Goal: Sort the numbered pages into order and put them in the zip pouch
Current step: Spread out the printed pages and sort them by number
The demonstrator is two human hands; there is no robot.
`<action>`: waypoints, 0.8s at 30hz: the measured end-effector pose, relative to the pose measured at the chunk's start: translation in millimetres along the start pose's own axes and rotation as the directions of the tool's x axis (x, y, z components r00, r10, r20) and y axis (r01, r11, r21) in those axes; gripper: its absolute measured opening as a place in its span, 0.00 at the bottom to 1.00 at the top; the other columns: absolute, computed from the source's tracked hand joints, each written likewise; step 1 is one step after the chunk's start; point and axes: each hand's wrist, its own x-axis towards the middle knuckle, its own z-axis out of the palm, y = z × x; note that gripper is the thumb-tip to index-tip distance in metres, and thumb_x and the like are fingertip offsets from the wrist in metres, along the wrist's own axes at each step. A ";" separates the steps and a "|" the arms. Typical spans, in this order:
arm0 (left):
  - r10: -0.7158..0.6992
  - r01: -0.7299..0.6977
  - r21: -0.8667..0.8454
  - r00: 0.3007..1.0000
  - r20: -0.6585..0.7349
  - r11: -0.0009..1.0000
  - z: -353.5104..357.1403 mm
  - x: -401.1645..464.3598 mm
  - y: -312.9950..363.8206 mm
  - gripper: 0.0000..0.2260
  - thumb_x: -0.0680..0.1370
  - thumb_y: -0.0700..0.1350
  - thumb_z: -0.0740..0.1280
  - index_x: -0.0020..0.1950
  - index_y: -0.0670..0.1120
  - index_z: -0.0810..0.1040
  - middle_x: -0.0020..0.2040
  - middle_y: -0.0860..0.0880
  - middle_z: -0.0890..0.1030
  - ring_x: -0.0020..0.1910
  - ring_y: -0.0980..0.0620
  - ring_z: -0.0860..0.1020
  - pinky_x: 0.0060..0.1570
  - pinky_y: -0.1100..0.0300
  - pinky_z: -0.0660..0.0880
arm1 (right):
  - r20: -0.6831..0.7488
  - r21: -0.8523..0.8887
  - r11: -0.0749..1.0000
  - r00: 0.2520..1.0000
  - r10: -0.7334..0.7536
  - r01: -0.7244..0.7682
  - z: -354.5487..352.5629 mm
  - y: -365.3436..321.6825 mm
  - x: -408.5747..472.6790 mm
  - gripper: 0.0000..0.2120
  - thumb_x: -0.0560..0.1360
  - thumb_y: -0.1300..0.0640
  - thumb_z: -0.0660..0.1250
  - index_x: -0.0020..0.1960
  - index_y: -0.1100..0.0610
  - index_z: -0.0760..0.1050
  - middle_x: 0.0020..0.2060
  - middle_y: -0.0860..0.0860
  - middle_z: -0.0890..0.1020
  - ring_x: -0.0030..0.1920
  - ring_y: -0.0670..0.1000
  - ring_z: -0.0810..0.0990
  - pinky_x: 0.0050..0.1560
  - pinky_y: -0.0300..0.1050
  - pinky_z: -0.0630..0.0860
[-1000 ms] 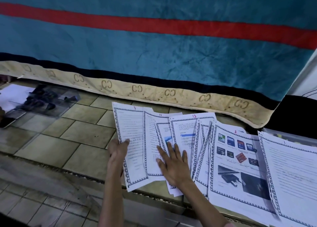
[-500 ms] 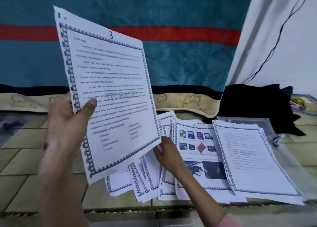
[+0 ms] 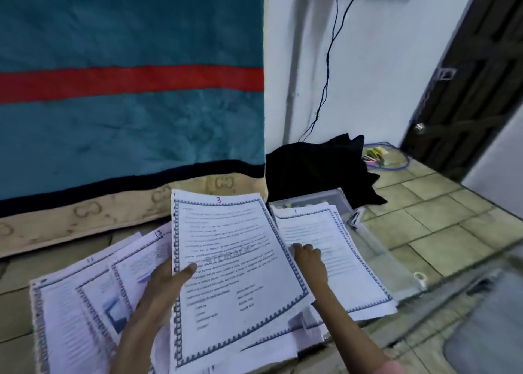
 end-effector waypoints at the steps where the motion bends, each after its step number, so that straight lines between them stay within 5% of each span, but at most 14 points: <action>1: -0.036 0.036 -0.020 0.999 0.013 0.999 4.8 5.0 -5.7 0.17 0.78 0.35 0.61 0.68 0.39 0.70 0.66 0.40 0.73 0.61 0.44 0.73 0.59 0.53 0.66 | 0.045 0.099 0.995 0.999 -0.018 0.013 -3.5 3.6 3.3 0.13 0.78 0.58 0.58 0.59 0.61 0.71 0.56 0.60 0.75 0.58 0.59 0.73 0.52 0.50 0.72; 3: -0.081 0.082 -0.049 0.996 0.023 0.995 13.2 13.6 -12.0 0.19 0.78 0.35 0.61 0.69 0.38 0.67 0.69 0.40 0.70 0.67 0.41 0.69 0.61 0.52 0.64 | 0.056 0.263 0.965 0.998 -0.022 0.006 -18.2 10.7 5.3 0.09 0.76 0.57 0.59 0.39 0.59 0.71 0.40 0.57 0.77 0.42 0.55 0.76 0.40 0.46 0.69; 5: -0.117 0.120 -0.091 0.992 0.038 0.989 20.6 13.2 -10.2 0.21 0.78 0.34 0.61 0.71 0.37 0.63 0.72 0.38 0.66 0.71 0.40 0.65 0.65 0.51 0.62 | 0.046 0.410 0.912 0.999 -0.020 -0.001 -32.2 20.4 7.3 0.17 0.75 0.61 0.59 0.29 0.55 0.58 0.27 0.51 0.66 0.28 0.49 0.64 0.31 0.44 0.58; 11: -0.167 0.174 -0.119 0.984 0.069 0.977 53.0 22.5 -8.1 0.21 0.78 0.36 0.62 0.71 0.39 0.64 0.66 0.48 0.69 0.68 0.43 0.67 0.64 0.54 0.63 | 0.046 0.544 0.839 0.999 -0.023 -0.006 -70.2 40.8 19.4 0.16 0.75 0.62 0.58 0.31 0.56 0.57 0.26 0.50 0.63 0.28 0.49 0.60 0.31 0.44 0.55; 16: -0.296 0.319 -0.136 0.941 0.165 0.938 86.1 53.1 -20.1 0.20 0.77 0.39 0.65 0.68 0.41 0.68 0.63 0.42 0.76 0.57 0.43 0.77 0.51 0.51 0.75 | 0.115 0.598 0.802 0.989 -0.091 0.004 -75.6 23.0 19.0 0.16 0.77 0.60 0.58 0.32 0.55 0.59 0.26 0.49 0.63 0.29 0.49 0.61 0.32 0.44 0.56; 21: -0.330 0.343 -0.067 0.931 0.156 0.937 115.2 67.0 -28.9 0.24 0.79 0.56 0.58 0.70 0.42 0.68 0.68 0.40 0.73 0.64 0.41 0.74 0.60 0.44 0.74 | 0.220 0.532 0.846 0.959 -0.176 0.033 -47.2 -3.6 9.3 0.11 0.79 0.57 0.57 0.39 0.59 0.67 0.35 0.57 0.74 0.33 0.50 0.69 0.35 0.43 0.64; 24: -0.325 0.346 -0.160 0.935 0.144 0.924 126.2 65.4 -35.6 0.24 0.79 0.60 0.53 0.64 0.45 0.74 0.63 0.41 0.77 0.60 0.41 0.76 0.62 0.44 0.72 | 0.277 0.601 0.799 0.937 -0.213 0.004 -35.4 -14.1 -0.5 0.24 0.80 0.47 0.55 0.49 0.68 0.74 0.44 0.63 0.80 0.35 0.51 0.76 0.32 0.36 0.74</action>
